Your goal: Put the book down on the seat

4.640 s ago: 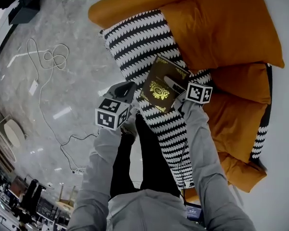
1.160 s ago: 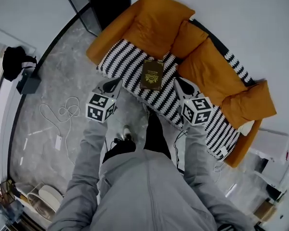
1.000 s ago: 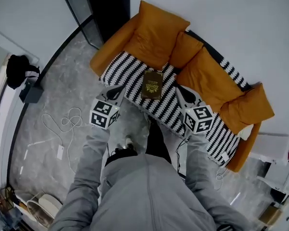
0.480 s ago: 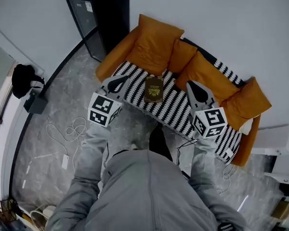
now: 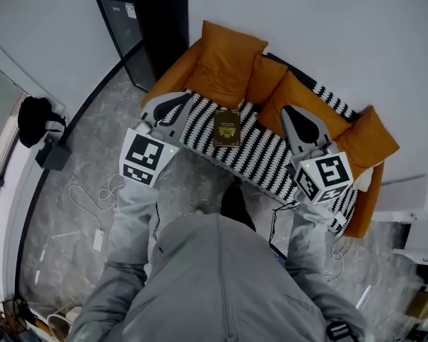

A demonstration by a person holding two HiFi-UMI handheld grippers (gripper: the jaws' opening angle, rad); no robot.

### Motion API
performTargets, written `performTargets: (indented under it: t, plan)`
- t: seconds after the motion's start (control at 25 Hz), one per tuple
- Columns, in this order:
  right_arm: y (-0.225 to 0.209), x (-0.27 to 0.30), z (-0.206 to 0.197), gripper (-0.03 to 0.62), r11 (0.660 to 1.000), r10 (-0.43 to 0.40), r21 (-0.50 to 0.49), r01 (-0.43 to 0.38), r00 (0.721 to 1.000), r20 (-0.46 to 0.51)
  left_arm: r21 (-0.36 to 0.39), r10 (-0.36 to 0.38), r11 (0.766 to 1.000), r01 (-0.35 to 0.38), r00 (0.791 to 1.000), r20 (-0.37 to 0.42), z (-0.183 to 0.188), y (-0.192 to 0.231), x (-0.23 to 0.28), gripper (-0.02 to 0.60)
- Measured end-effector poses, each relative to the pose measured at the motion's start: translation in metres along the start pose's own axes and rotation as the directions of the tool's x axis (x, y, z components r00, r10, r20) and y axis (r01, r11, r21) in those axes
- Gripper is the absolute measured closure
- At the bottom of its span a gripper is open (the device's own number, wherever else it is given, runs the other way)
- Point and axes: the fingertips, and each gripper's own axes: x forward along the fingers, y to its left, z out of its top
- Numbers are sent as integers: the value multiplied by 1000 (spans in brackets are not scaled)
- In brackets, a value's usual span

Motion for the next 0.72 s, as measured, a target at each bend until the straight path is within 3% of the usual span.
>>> performTargets:
  t: [0.36, 0.72]
  plan:
    - [10, -12, 37, 557, 997, 14, -73, -10, 999, 46, 72, 5, 997, -10, 997, 74, 43, -2, -12, 555]
    - [12, -7, 29, 565, 997, 3, -79, -3, 1000, 1, 72, -25, 997, 21, 998, 61, 39, -9, -6, 555]
